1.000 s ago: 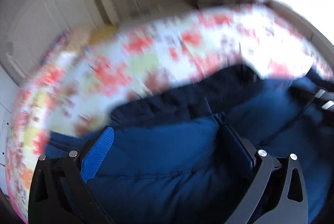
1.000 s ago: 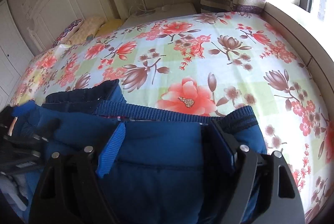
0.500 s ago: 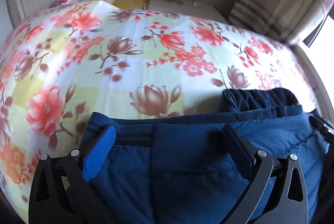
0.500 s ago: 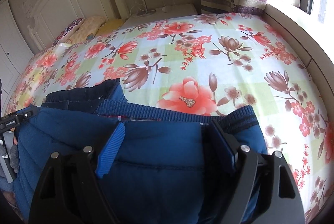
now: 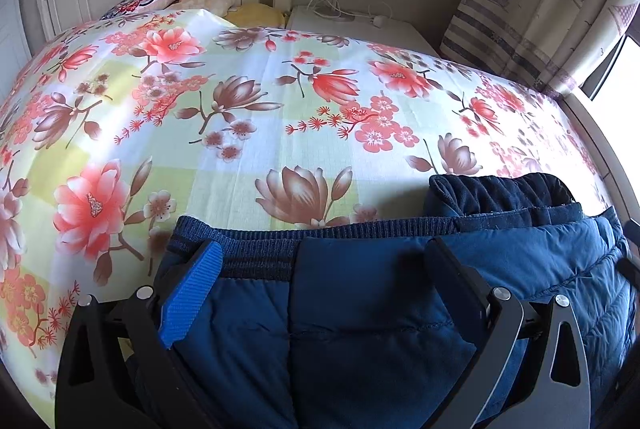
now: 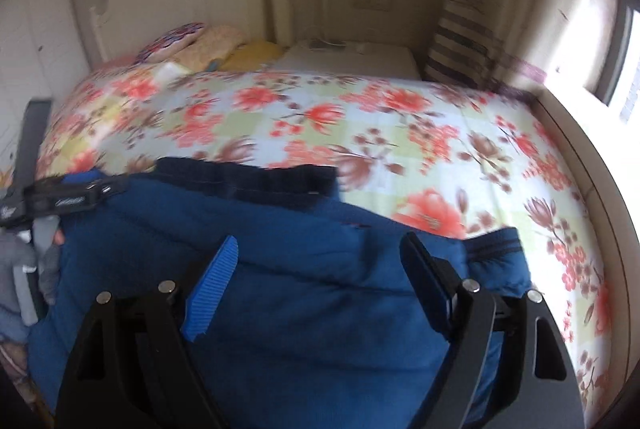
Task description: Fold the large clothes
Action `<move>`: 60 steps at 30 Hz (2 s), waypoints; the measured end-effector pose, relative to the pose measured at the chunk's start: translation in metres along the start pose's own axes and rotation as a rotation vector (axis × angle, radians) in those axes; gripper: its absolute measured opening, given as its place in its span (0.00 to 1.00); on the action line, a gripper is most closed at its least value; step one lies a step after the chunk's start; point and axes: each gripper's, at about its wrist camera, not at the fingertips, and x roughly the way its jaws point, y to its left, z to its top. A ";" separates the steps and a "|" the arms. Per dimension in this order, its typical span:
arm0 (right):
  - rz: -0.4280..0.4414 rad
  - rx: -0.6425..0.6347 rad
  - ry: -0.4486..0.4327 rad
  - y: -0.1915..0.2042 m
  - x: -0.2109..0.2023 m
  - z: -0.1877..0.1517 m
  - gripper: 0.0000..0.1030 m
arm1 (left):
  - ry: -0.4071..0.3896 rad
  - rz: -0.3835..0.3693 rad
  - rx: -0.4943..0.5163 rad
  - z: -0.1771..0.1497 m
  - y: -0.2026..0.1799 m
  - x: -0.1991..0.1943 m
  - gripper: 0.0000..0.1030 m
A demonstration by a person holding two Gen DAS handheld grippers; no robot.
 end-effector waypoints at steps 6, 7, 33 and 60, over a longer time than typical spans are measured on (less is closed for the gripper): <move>0.047 -0.189 0.105 0.054 0.037 -0.014 0.92 | -0.007 -0.011 -0.011 0.001 0.002 0.000 0.96; 0.080 -0.138 0.109 0.042 0.035 -0.012 0.92 | -0.005 -0.009 -0.010 0.001 0.002 0.000 0.96; -0.124 0.218 -0.024 -0.083 -0.024 -0.043 0.93 | -0.231 0.085 0.043 -0.014 -0.028 -0.072 0.94; -0.027 0.174 0.072 -0.078 -0.024 -0.088 0.97 | -0.063 0.139 0.015 -0.080 0.018 -0.069 0.96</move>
